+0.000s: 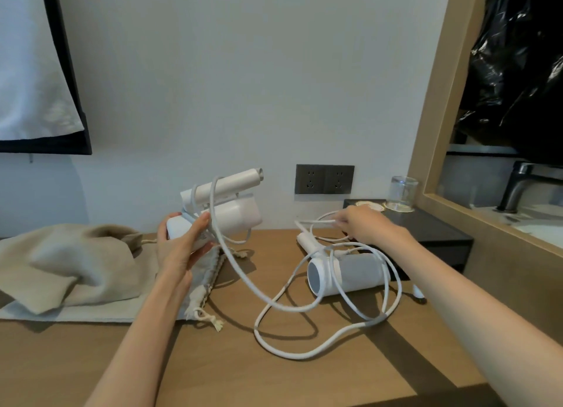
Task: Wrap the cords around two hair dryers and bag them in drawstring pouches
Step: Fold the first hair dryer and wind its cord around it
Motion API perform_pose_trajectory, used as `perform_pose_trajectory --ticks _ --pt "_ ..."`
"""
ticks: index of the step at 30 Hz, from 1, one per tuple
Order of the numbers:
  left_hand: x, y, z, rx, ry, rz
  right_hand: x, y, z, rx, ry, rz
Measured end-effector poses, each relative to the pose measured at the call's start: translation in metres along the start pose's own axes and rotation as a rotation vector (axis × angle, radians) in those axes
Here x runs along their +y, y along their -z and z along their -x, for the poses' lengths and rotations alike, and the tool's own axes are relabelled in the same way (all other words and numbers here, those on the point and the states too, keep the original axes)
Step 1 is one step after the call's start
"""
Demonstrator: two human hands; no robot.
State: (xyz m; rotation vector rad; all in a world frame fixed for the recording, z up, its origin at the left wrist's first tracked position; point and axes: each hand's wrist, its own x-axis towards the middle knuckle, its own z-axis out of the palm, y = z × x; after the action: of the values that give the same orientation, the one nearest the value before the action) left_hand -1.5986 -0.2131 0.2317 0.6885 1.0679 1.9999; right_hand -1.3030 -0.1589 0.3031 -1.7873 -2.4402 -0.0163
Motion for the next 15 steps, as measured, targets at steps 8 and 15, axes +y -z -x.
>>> perform_pose_trajectory --ticks 8,15 --pt "-0.003 -0.001 0.001 -0.035 -0.006 -0.044 0.016 -0.041 0.003 -0.088 -0.127 -0.039" --pt "-0.001 -0.002 0.006 -0.052 -0.057 -0.077 -0.028 -0.021 0.013 0.089 0.06 -0.36"
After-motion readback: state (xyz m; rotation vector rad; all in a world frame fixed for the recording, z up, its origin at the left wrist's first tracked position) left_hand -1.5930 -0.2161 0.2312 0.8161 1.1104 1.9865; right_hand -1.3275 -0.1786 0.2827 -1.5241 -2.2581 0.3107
